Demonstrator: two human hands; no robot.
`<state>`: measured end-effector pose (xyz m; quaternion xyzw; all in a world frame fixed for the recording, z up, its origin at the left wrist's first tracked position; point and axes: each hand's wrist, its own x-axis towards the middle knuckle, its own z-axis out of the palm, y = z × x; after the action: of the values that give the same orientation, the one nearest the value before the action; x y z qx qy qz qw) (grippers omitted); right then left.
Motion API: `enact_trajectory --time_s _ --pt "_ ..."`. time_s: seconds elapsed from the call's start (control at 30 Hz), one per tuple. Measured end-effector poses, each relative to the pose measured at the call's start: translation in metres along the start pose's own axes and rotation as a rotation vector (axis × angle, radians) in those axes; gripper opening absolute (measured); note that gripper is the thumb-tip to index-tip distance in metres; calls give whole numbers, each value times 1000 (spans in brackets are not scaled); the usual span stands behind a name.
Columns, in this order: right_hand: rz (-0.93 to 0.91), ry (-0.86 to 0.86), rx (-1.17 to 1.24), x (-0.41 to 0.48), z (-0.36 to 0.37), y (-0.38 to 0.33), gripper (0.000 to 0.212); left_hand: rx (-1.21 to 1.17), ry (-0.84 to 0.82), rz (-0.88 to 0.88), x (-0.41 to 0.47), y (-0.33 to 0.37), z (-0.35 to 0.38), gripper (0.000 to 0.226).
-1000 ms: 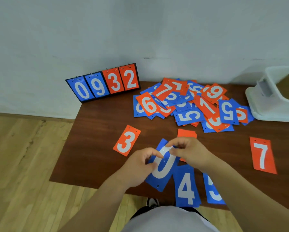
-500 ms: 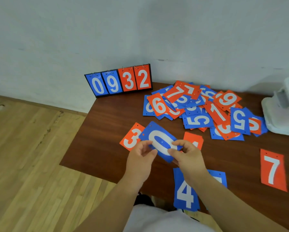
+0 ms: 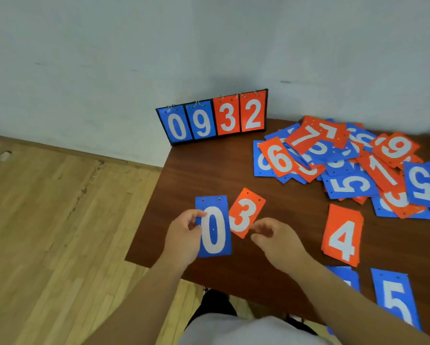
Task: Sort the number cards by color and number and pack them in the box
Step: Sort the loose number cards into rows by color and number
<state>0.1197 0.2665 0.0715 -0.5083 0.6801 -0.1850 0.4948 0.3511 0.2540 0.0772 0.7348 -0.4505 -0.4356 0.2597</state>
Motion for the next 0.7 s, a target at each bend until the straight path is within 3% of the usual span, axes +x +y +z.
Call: enact_trajectory --time_s 0.17,0.37,0.5,0.7 --pt "57 -36 -191 27 48 -16 20 243 -91 -72 46 -70 -63 37" --pt "98 -14 -264 40 78 -29 15 549 -181 45 76 -116 -91 36" --pt "108 1 -309 45 85 -28 16 848 -147 135 83 -127 -99 40" --pt "135 5 -357 55 86 -32 24 917 -164 145 85 -124 -97 41"
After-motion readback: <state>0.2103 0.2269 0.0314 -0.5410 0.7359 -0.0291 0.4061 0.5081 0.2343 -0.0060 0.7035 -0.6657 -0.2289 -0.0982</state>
